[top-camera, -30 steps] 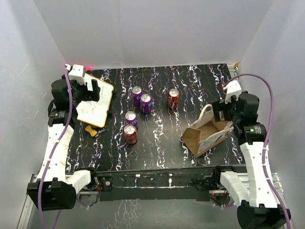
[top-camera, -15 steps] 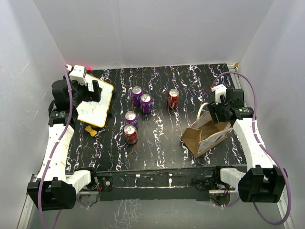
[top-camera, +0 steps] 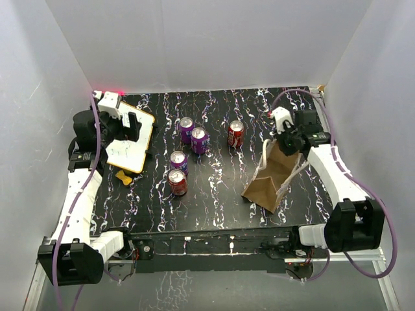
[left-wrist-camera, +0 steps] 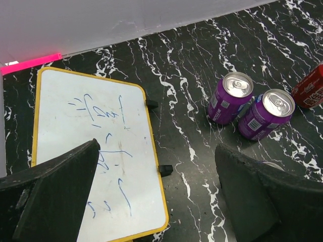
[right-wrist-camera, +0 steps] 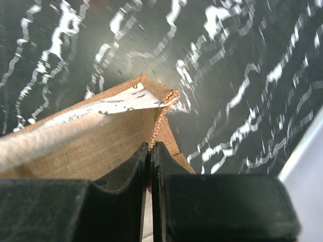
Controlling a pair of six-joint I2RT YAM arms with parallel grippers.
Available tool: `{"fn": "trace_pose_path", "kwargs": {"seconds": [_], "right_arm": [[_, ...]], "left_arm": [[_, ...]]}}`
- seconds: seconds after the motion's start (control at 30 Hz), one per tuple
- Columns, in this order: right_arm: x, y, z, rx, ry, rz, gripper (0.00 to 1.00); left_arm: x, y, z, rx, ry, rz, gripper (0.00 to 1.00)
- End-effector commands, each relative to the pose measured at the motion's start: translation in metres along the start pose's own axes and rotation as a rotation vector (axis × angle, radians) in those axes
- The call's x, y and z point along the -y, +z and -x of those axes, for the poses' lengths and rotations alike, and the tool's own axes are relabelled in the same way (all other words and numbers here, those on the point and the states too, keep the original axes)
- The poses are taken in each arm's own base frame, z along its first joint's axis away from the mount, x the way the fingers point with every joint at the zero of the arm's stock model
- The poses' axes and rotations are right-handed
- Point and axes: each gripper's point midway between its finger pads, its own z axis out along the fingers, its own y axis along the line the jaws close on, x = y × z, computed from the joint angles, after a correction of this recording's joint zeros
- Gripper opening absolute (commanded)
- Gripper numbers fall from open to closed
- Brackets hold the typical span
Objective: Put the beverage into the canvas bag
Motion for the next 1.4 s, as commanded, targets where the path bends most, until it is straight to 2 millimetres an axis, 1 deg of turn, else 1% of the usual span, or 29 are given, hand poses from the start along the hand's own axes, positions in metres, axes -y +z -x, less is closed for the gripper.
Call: {"fn": "trace_pose_path", "kwargs": {"seconds": [0.0,0.13,0.27,0.33,0.43,0.5,0.6,0.63,0.7,0.73,0.8,0.9,1.0,1.1,1.2,1.23,1.27,1.3,1.37], "right_arm": [[-0.023,0.011,0.073,0.208,-0.203,0.081,0.08],[-0.047,0.031,0.096,0.222,-0.3,0.154,0.08],[-0.062,0.05,0.114,0.217,-0.329,0.2,0.09],[-0.067,0.057,0.124,0.221,-0.33,0.21,0.12],[-0.066,0.06,0.136,0.218,-0.314,0.197,0.18],[-0.062,0.058,0.138,0.214,-0.297,0.178,0.25],[-0.057,0.048,0.138,0.216,-0.274,0.139,0.43],[-0.054,0.043,0.139,0.22,-0.265,0.118,0.49],[-0.047,0.03,0.142,0.232,-0.242,0.073,0.59],[-0.042,0.023,0.144,0.24,-0.228,0.047,0.62],[-0.032,0.005,0.155,0.279,-0.208,-0.018,0.66],[-0.015,-0.014,0.171,0.321,-0.169,-0.106,0.67],[-0.004,-0.019,0.187,0.346,-0.128,-0.156,0.67],[0.001,-0.011,0.204,0.364,-0.096,-0.165,0.67],[-0.01,0.003,0.221,0.374,-0.071,-0.081,0.69],[-0.014,0.009,0.226,0.368,-0.059,-0.045,0.71],[-0.02,0.015,0.23,0.358,-0.051,-0.011,0.74],[-0.026,0.023,0.231,0.335,-0.043,0.022,0.79],[-0.037,0.049,0.226,0.267,-0.026,0.072,0.84]], "left_arm": [[0.013,0.004,-0.004,0.01,0.036,-0.087,0.97],[0.024,0.006,-0.017,-0.013,0.06,-0.162,0.97],[0.041,0.005,-0.032,-0.044,0.079,-0.269,0.97],[0.048,0.004,-0.039,-0.063,0.093,-0.311,0.97],[0.052,0.002,-0.051,-0.094,0.104,-0.331,0.97],[0.052,0.001,-0.056,-0.106,0.107,-0.329,0.97],[0.053,-0.002,-0.058,-0.106,0.111,-0.331,0.97],[0.054,-0.002,-0.058,-0.109,0.108,-0.331,0.97],[0.054,-0.002,-0.059,-0.109,0.106,-0.333,0.97],[0.054,-0.002,-0.059,-0.11,0.104,-0.333,0.97],[0.054,-0.002,-0.058,-0.111,0.105,-0.333,0.97],[0.053,-0.002,-0.06,-0.114,0.108,-0.332,0.97],[0.053,-0.002,-0.059,-0.112,0.11,-0.33,0.97],[0.053,-0.002,-0.058,-0.108,0.111,-0.329,0.97],[0.053,-0.003,-0.056,-0.104,0.112,-0.325,0.97],[0.052,-0.003,-0.056,-0.104,0.111,-0.325,0.97],[0.053,-0.004,-0.055,-0.102,0.111,-0.325,0.97],[0.053,-0.004,-0.054,-0.1,0.11,-0.325,0.97],[0.053,-0.004,-0.052,-0.095,0.109,-0.321,0.97]]}}
